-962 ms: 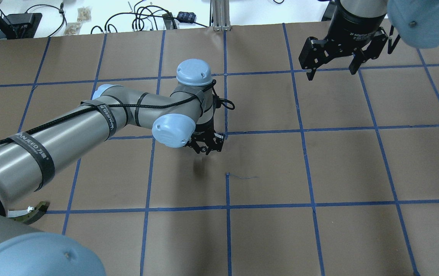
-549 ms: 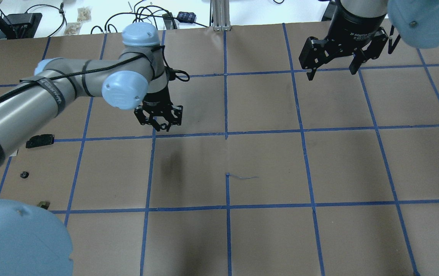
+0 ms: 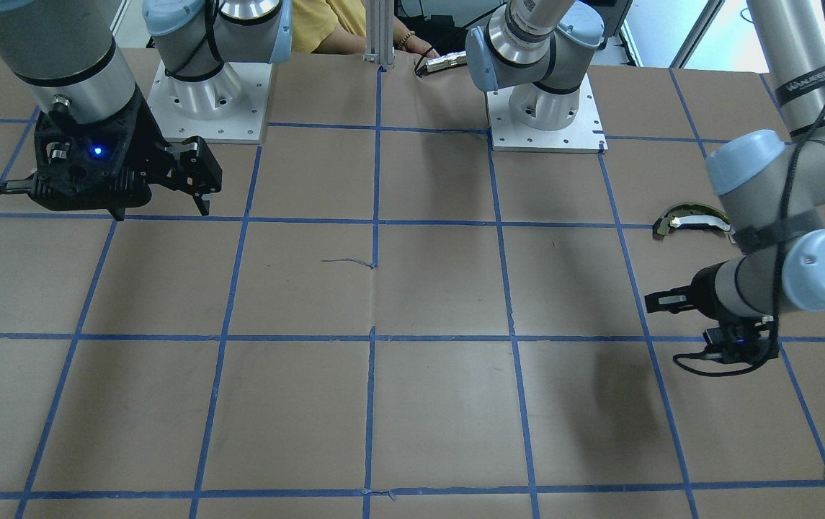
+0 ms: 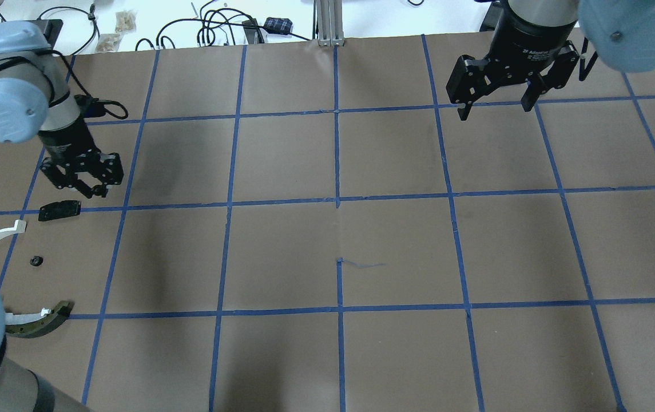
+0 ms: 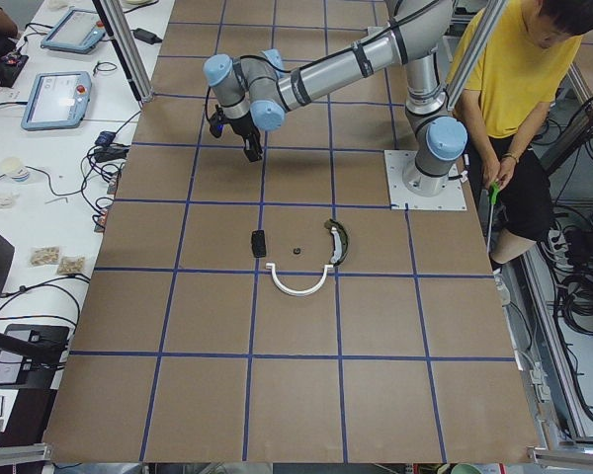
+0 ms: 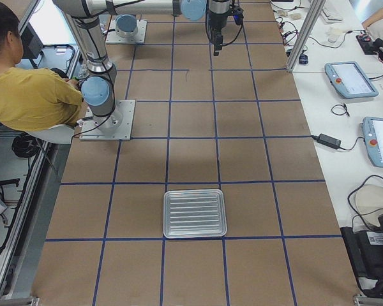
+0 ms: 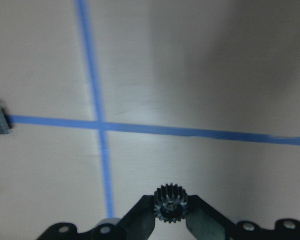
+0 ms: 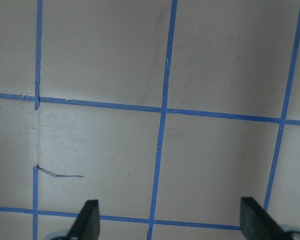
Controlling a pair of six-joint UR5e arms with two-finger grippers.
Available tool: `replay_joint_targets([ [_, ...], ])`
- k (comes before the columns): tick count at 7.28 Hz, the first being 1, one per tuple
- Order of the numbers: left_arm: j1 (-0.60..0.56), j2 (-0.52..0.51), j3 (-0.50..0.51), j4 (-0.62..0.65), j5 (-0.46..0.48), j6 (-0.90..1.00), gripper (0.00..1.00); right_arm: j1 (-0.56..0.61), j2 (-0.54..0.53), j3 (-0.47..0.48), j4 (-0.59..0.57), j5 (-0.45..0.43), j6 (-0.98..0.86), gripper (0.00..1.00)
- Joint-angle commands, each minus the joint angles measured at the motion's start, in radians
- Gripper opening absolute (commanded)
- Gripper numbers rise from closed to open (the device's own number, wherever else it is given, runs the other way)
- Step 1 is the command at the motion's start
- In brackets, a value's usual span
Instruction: Place bearing gear from tray to pile
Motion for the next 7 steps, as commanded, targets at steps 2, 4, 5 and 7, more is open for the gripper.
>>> replay_joint_targets([
  [2, 0.262, -0.034, -0.07, 0.004, 0.022, 0.162, 0.0, 0.0, 0.0, 0.0, -0.002, 0.0, 0.0, 1.0],
  [4, 0.262, -0.052, -0.083, 0.013, 0.021, 0.159, 0.0, -0.002, 0.0, 0.0, 0.0, 0.0, -0.002, 1.0],
  [5, 0.262, -0.064, -0.083, 0.057, 0.021, 0.16, 0.0, 0.0, 0.0, 0.0, -0.002, 0.0, -0.002, 1.0],
  [7, 0.262, -0.081, -0.083, 0.071, 0.022, 0.162, 0.0, 0.0, 0.0, 0.0, -0.002, 0.002, -0.002, 1.0],
])
